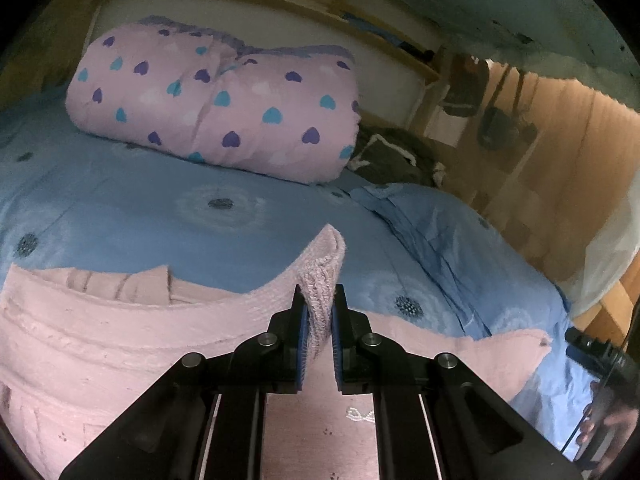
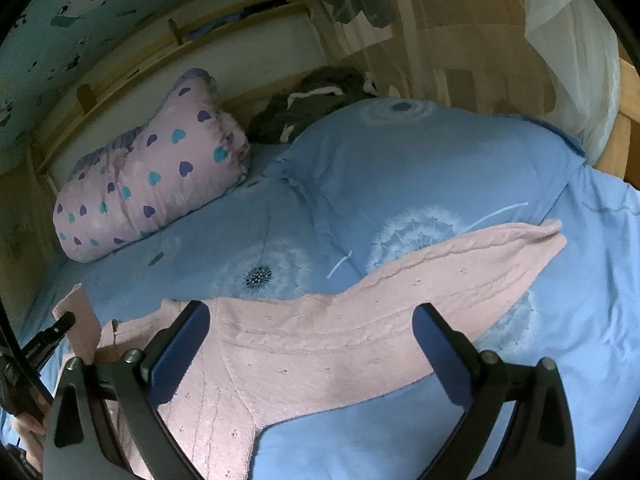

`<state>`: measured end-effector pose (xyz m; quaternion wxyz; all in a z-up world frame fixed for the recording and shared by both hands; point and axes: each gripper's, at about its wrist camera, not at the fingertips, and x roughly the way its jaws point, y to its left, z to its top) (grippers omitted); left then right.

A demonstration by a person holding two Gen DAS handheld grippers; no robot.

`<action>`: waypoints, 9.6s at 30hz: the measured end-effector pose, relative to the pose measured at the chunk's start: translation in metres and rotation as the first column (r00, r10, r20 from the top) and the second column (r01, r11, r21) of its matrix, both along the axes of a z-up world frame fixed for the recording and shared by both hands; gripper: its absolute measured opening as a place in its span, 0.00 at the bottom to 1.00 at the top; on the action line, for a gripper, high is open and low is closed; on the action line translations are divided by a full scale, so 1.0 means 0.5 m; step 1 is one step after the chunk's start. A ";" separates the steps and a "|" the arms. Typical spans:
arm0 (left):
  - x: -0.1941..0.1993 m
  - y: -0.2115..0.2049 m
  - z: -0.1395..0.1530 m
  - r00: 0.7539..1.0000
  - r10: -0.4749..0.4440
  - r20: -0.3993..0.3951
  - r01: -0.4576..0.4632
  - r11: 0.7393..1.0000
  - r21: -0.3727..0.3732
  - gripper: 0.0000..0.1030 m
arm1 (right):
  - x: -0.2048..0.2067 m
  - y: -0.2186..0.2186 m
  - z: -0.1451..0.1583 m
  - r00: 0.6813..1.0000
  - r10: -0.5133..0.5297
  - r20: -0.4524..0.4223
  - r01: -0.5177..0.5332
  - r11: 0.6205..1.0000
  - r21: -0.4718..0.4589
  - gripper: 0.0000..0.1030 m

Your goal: Fold small clothes

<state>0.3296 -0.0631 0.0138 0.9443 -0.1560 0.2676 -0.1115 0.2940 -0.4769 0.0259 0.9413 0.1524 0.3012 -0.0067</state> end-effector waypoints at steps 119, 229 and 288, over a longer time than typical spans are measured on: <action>-0.121 0.366 0.045 0.982 0.108 -0.153 -0.070 0.970 0.233 0.83 | 0.034 -0.493 -0.183 0.922 -0.386 -0.038 0.386 0.900 0.203 0.06; -0.075 0.482 0.011 0.937 0.237 -0.255 -0.169 0.950 0.262 0.82 | -0.005 0.537 -0.069 0.792 0.607 -0.065 -0.591 0.735 -0.334 0.67; -0.381 0.420 -0.117 0.908 0.040 -0.417 0.021 0.990 0.142 0.50 | -0.261 0.194 -0.150 0.915 0.369 -0.161 -0.368 0.929 0.039 0.67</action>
